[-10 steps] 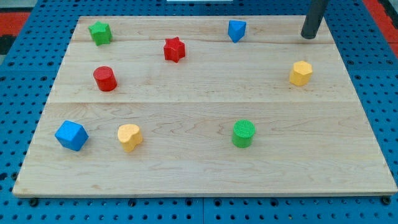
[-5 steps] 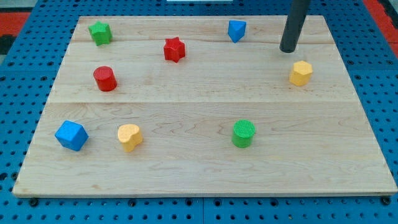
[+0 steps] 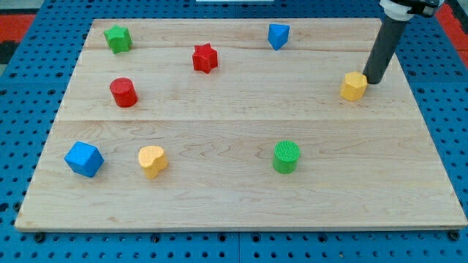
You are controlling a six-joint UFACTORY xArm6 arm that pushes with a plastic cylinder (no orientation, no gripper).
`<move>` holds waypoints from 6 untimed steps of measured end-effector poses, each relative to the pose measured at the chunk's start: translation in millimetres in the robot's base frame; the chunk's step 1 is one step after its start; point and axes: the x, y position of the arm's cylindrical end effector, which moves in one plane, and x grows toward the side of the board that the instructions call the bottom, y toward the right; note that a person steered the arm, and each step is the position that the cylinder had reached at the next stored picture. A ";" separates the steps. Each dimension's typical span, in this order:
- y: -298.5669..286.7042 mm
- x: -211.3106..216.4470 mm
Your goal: Slide the yellow hexagon slightly to the left
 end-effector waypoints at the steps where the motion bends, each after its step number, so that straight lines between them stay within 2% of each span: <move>1: 0.0 19.0; 3: -31.0 19.0; 5: -31.5 16.6; 6: -31.6 -27.8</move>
